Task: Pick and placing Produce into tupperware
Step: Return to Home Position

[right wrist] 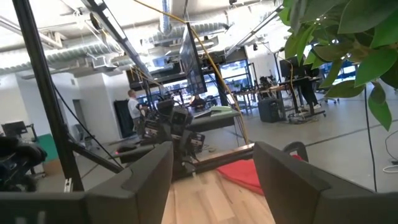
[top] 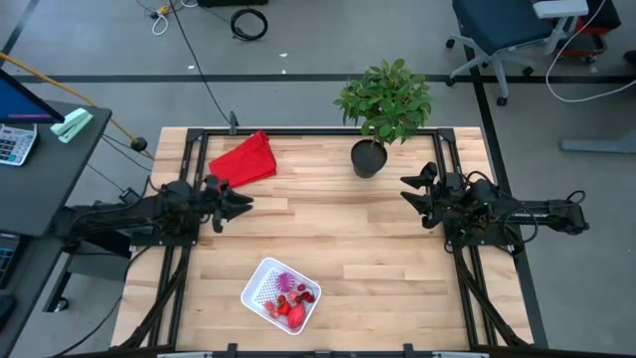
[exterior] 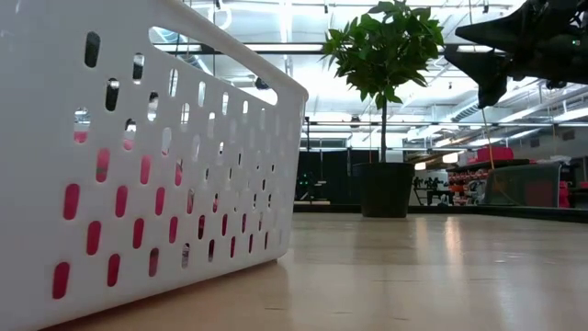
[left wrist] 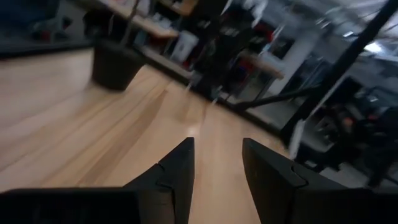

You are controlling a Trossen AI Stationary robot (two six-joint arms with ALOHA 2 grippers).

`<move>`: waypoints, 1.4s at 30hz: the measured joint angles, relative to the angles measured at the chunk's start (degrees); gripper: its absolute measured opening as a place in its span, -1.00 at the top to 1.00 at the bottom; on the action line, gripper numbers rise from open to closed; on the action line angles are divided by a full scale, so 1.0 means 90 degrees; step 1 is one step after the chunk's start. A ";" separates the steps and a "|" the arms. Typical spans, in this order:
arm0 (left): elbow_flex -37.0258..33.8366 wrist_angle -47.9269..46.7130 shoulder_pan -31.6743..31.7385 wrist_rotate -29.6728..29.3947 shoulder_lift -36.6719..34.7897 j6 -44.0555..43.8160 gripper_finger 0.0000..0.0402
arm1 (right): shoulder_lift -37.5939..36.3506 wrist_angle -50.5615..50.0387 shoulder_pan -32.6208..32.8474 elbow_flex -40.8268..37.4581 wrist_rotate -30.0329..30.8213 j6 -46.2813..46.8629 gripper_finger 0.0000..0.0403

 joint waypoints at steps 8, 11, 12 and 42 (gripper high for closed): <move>0.0005 -0.0030 -0.0307 0.0002 -0.1410 0.0002 0.26 | 0.0000 -0.0002 0.0000 0.0000 0.0000 0.0000 -0.15; -0.0001 0.0302 -0.0368 -0.0001 -0.1376 -0.0001 0.25 | 0.0002 -0.0041 0.0000 0.0000 0.0002 -0.0002 -0.15; 0.0018 0.0399 -0.0372 0.0009 -0.1358 0.0003 0.24 | 0.0002 -0.0044 0.0000 0.0000 0.0000 0.0000 -0.15; 0.0005 0.0281 -0.0874 0.0002 -0.1385 0.0001 0.30 | 0.0015 -0.0046 0.0000 0.0000 -0.0002 0.0000 -0.15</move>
